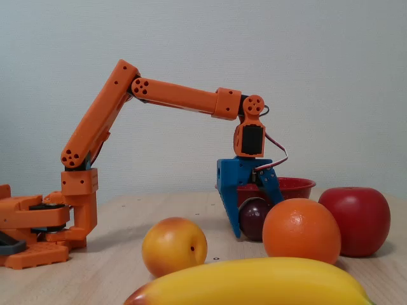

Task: Put plum in the red bowl.

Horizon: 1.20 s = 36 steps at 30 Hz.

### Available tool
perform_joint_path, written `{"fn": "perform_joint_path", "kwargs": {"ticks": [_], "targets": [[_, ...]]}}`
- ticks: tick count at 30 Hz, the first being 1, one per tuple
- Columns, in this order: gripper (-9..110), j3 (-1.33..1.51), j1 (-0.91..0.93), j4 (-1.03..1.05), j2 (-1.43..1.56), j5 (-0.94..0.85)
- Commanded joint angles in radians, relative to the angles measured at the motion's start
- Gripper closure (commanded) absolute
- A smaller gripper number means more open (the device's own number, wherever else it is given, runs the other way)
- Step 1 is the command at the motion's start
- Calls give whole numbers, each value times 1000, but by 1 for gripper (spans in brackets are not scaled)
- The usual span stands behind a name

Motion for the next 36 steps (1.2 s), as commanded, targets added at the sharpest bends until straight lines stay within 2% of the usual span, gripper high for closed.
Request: {"fn": "perform_joint_path", "kwargs": {"ticks": [1,7,12,36], "targets": [[69,-21,-35,-11,83,-25],[78,-26,-34,-12,83,-28],[101,-25,-29,-15,81,-34],[102,-55,3,103,304,-41]]}}
